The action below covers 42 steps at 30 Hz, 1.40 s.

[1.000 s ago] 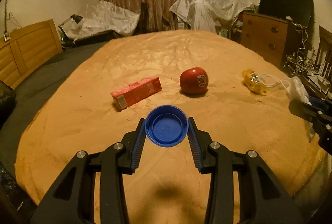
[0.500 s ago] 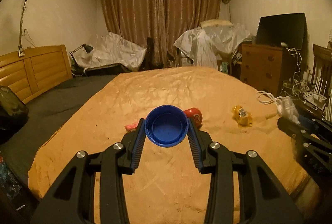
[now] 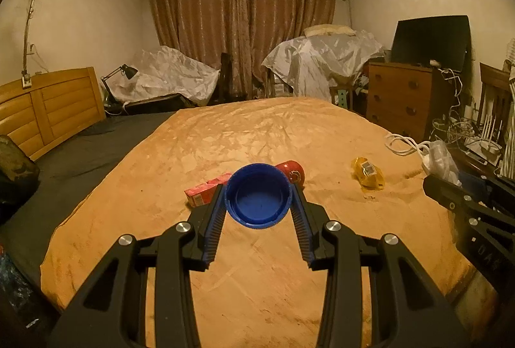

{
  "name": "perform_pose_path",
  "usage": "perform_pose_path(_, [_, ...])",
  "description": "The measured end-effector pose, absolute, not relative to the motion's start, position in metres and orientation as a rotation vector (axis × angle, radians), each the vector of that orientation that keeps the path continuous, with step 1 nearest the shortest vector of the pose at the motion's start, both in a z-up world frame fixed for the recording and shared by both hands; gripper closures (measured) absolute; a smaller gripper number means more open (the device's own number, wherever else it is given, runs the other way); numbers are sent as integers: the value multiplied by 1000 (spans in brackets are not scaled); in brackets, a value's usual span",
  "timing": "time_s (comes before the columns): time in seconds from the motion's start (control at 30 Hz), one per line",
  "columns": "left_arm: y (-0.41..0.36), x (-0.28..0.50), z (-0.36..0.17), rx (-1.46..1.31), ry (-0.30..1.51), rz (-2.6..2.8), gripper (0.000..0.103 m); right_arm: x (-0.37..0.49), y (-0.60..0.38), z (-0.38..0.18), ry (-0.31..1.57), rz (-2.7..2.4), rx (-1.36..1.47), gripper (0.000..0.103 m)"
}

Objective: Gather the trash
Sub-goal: 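Carry the blue cap and white tissue bundle to the white bucket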

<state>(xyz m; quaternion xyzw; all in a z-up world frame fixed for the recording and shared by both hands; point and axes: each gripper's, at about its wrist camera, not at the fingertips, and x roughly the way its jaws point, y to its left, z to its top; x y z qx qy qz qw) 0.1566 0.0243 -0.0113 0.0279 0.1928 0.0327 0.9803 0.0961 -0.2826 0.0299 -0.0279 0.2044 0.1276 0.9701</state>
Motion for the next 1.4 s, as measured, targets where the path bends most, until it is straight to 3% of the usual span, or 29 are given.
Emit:
perform_pose_path(0.57, [-40, 159, -10, 93, 419, -61, 64, 70, -363, 52, 440, 114, -45, 75])
perform_pose_path(1.4, [-224, 134, -1, 194, 425, -417, 64, -53, -619, 52, 507, -248, 31, 75])
